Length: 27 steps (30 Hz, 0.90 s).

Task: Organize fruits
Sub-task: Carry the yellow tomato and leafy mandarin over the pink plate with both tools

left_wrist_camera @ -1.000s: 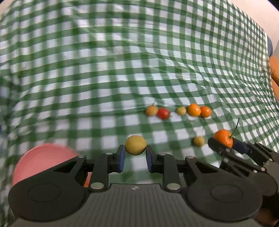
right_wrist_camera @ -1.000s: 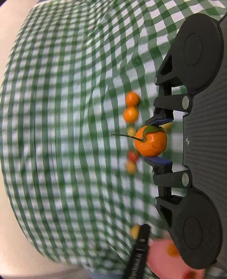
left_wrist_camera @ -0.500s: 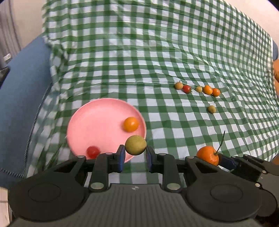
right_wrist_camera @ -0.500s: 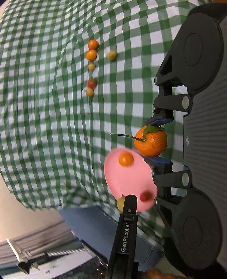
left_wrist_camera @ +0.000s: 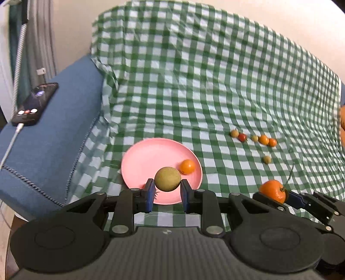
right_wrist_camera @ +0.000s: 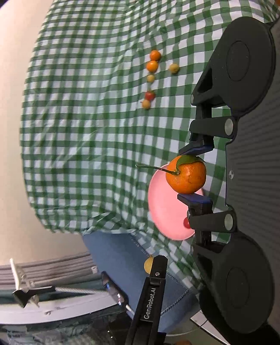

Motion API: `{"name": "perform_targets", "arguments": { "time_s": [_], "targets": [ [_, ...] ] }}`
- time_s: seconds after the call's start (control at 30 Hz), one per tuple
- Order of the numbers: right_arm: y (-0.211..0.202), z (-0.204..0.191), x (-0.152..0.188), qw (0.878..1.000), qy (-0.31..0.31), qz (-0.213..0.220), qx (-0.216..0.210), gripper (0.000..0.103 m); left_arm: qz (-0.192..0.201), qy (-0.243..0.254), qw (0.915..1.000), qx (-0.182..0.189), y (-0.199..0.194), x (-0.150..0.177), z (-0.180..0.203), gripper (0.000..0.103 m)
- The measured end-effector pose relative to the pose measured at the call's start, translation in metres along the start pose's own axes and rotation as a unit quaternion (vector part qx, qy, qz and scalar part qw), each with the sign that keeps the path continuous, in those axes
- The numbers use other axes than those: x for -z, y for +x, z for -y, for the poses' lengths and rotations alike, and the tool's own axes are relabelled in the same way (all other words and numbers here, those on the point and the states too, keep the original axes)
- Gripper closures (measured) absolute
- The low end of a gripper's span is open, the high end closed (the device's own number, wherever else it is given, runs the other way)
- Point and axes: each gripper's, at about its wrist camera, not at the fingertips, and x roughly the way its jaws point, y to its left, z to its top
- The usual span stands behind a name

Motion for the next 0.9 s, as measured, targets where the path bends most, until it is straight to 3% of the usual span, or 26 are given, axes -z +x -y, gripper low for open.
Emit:
{"name": "perform_targets", "arguments": {
  "time_s": [0.43,0.9],
  "targets": [
    [-0.037,-0.005,0.006,1.0,0.003,0.026,0.008,0.065,0.015,-0.016,0.9997,0.013,-0.03,0.019,-0.005,0.075],
    [-0.005,-0.016,-0.003,0.999,-0.038,0.005,0.008,0.065,0.001,-0.039,0.9992,0.006,-0.004,0.01,-0.034,0.075]
  ]
}}
